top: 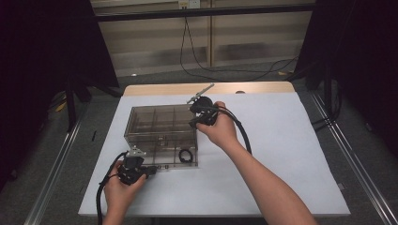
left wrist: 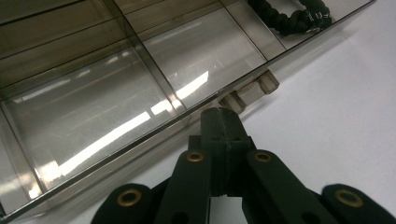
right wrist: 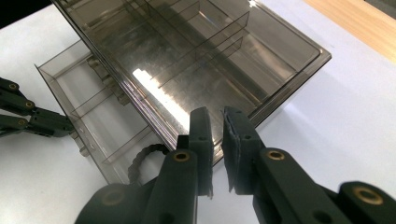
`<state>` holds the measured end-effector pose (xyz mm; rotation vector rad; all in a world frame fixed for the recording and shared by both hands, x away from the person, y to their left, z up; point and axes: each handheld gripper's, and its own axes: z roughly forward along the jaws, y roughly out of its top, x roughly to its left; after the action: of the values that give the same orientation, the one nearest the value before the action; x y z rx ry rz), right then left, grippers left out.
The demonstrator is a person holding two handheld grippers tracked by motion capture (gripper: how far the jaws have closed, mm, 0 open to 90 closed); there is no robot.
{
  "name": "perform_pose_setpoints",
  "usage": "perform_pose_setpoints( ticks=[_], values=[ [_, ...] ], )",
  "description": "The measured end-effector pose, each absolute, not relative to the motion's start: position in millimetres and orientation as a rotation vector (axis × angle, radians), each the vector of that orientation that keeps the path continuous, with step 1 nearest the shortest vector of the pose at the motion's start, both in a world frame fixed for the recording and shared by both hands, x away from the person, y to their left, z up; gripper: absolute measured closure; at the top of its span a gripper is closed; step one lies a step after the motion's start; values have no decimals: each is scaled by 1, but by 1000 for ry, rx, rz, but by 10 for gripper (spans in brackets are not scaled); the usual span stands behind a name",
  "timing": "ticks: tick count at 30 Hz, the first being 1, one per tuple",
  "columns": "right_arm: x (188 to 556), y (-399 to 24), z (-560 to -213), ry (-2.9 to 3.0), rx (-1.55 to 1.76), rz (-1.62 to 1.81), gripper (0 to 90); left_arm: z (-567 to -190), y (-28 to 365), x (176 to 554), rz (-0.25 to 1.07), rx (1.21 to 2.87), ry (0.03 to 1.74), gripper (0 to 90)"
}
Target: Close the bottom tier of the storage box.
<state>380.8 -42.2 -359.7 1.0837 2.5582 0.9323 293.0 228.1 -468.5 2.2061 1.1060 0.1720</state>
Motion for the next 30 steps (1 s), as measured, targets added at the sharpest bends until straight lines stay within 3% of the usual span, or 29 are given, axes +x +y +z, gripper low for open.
perform_pose_setpoints(
  ticks=[30],
  values=[
    [378,-37,-368,2573,1115,917,829,-470,225,301,199,2148,1130,897]
  ],
)
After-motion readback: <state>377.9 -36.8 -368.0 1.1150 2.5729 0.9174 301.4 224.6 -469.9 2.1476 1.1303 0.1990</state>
